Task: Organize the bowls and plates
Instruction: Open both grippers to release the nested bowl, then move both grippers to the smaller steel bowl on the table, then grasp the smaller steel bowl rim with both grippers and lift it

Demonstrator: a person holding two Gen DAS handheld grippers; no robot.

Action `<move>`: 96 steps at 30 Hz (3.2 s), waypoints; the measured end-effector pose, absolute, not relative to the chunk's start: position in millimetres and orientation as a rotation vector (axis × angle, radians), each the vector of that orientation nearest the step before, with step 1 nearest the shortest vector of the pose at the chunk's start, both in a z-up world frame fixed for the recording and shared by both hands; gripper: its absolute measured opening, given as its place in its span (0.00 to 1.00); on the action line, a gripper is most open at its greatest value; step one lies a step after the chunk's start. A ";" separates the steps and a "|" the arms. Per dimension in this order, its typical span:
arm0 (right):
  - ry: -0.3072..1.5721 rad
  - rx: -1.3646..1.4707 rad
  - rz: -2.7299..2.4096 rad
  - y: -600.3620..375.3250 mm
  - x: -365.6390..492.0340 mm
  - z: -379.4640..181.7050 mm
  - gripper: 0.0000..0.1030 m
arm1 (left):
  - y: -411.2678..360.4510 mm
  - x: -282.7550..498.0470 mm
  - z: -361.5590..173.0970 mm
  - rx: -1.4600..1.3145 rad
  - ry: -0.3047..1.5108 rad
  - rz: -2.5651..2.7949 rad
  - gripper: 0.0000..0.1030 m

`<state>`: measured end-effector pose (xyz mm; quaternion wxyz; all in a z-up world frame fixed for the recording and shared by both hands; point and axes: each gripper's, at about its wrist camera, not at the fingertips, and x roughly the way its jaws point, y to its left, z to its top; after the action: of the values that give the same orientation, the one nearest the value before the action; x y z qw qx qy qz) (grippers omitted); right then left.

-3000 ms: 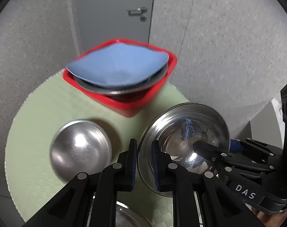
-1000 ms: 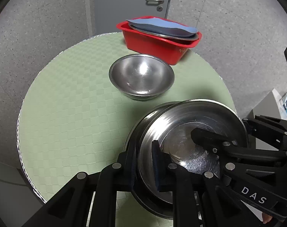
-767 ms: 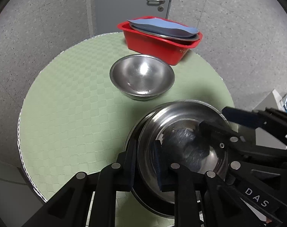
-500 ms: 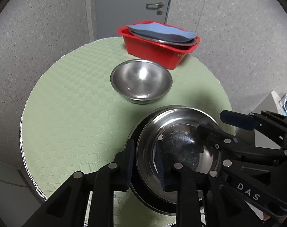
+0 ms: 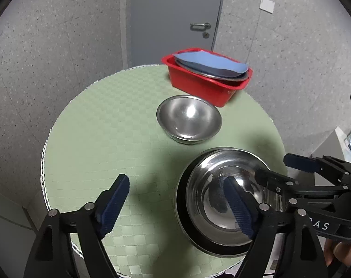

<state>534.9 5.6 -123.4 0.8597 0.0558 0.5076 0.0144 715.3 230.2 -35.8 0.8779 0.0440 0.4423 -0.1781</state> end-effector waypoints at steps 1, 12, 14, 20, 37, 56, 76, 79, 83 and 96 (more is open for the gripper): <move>1.063 0.124 0.032 4.1 533.1 -122.7 0.69 | 230.3 713.1 -34.8 0.092 0.918 -0.368 0.82; 1.012 0.204 0.029 -11.1 516.6 -112.0 0.74 | 240.7 697.5 -33.3 0.066 0.897 -0.356 0.92; 1.022 0.216 0.026 -12.4 515.8 -116.7 0.74 | 242.1 698.1 -36.2 0.057 0.906 -0.354 0.92; 1.064 0.241 0.036 -13.5 513.7 -131.0 0.74 | 244.1 700.0 -40.2 0.043 0.909 -0.362 0.92; 1.141 0.340 0.044 -16.4 518.0 -159.2 0.74 | 227.5 713.8 -66.3 0.024 0.986 -0.385 0.91; 1.038 0.305 -0.003 -34.0 576.2 -119.9 0.74 | 228.9 790.0 -33.3 -0.024 0.901 -0.398 0.90; 1.245 0.315 0.063 -26.6 678.7 -192.7 0.52 | 190.6 903.9 -116.7 0.014 1.161 -0.429 0.42; 1.263 0.318 0.081 -22.4 680.6 -196.8 0.44 | 185.4 908.3 -121.9 0.033 1.170 -0.435 0.29; 1.287 0.311 0.101 -19.0 683.3 -201.6 0.31 | 181.7 914.6 -125.2 0.024 1.173 -0.452 0.17; 1.244 0.308 0.135 -20.0 680.6 -180.0 0.23 | 175.0 905.6 -94.1 0.007 1.101 -0.452 0.11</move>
<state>680.6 -20.0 -180.0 0.7994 0.1435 0.5800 0.0628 905.6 175.0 -94.1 0.8281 0.0032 0.5186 -0.2127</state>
